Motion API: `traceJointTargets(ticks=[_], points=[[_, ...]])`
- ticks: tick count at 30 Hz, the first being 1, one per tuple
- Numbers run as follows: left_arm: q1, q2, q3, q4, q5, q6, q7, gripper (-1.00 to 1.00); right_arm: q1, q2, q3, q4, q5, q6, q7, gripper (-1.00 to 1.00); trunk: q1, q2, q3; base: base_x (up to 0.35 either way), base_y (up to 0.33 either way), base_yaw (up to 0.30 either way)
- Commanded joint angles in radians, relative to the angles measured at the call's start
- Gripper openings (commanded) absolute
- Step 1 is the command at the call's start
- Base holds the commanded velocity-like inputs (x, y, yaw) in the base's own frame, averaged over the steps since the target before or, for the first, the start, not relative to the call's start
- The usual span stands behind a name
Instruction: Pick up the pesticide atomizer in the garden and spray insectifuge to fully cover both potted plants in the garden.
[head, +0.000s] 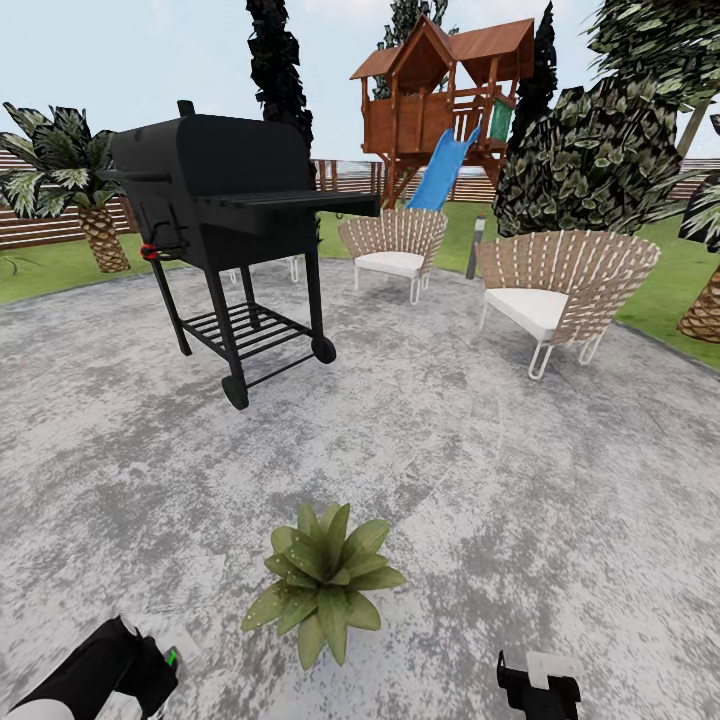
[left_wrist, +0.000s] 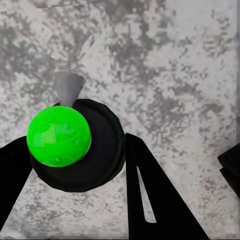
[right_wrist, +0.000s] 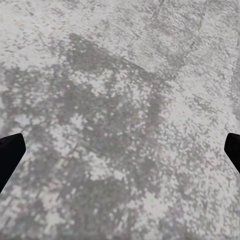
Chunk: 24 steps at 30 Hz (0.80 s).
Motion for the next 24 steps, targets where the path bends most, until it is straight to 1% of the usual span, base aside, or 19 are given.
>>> traceJointTargets(ticks=[1,2,5,6,8,10,11,12,14,15,17,21,22,24], points=[[0.001,0.002,0.007,0.013,-0.004,0.004,-0.007,-1.0,-0.001,0.0,-0.006,0.001,0.011,-0.003,-0.004,1.0,0.0,0.0,-0.001,0.0,0.0,0.0],[0.001,0.003,0.007,0.017,-0.004,0.0,-0.007,-1.0,-0.001,0.0,-0.006,0.001,0.011,-0.003,-0.004,1.0,0.0,0.0,-0.001,0.0,0.0,0.0],[0.002,0.001,0.007,0.022,-0.003,-0.049,-0.006,-1.0,-0.001,0.0,-0.006,0.001,0.011,-0.003,-0.004,1.0,0.0,0.0,-0.001,0.0,0.0,0.0],[0.002,-0.006,0.008,0.023,-0.001,-0.065,-0.006,-1.0,-0.001,0.0,-0.006,0.001,0.011,-0.003,-0.004,1.0,0.0,0.0,-0.001,0.0,0.0,0.0],[0.002,-0.017,0.01,0.023,0.001,-0.073,-0.006,-1.0,-0.001,0.0,-0.006,0.001,0.011,-0.003,-0.004,1.0,0.0,0.0,-0.001,0.0,0.0,0.0],[0.002,-0.046,0.012,0.018,0.001,-0.074,-0.006,-1.0,-0.001,0.0,-0.006,0.001,0.011,-0.003,-0.004,1.0,0.0,0.0,-0.001,0.0,0.0,0.0],[0.001,-0.067,0.013,0.013,0.0,-0.072,-0.005,-1.0,-0.001,0.0,-0.006,0.001,0.011,-0.003,-0.004,1.0,0.0,0.0,-0.001,0.0,0.0,0.0],[0.001,-0.076,0.013,0.011,0.0,-0.072,-0.005,-1.0,-0.001,0.0,-0.006,0.001,0.011,-0.003,-0.004,1.0,0.0,0.0,-0.001,0.0,0.0,0.0],[0.001,-0.08,0.011,0.009,0.0,-0.071,-0.005,-1.0,-0.001,0.0,-0.006,0.001,0.011,-0.003,-0.004,1.0,0.0,0.0,-0.001,0.0,0.0,0.0],[0.001,-0.079,0.011,0.009,0.0,-0.071,-0.006,-1.0,-0.001,0.0,-0.005,0.001,0.011,-0.003,-0.004,1.0,0.0,0.0,-0.001,0.0,0.0,0.0],[0.0,-0.069,0.011,0.007,0.0,-0.071,-0.006,-1.0,-0.001,0.0,-0.006,0.001,0.011,-0.003,-0.004,1.0,0.0,0.0,-0.001,0.0,0.0,0.0],[0.0,-0.028,0.012,0.008,-0.001,-0.071,-0.006,-1.0,-0.001,0.0,-0.005,0.001,0.011,-0.003,-0.004,1.0,0.0,0.0,-0.001,0.0,0.0,0.0],[0.0,-0.02,0.025,0.008,-0.001,-0.072,-0.007,-1.0,-0.001,0.0,-0.006,0.001,0.011,-0.003,-0.004,1.0,0.0,0.0,-0.001,0.0,0.0,0.0],[0.0,-0.019,0.059,0.008,-0.001,-0.073,-0.008,-1.0,-0.001,0.0,-0.006,0.001,0.011,-0.003,-0.004,1.0,0.0,0.0,-0.001,0.0,0.0,0.0]])
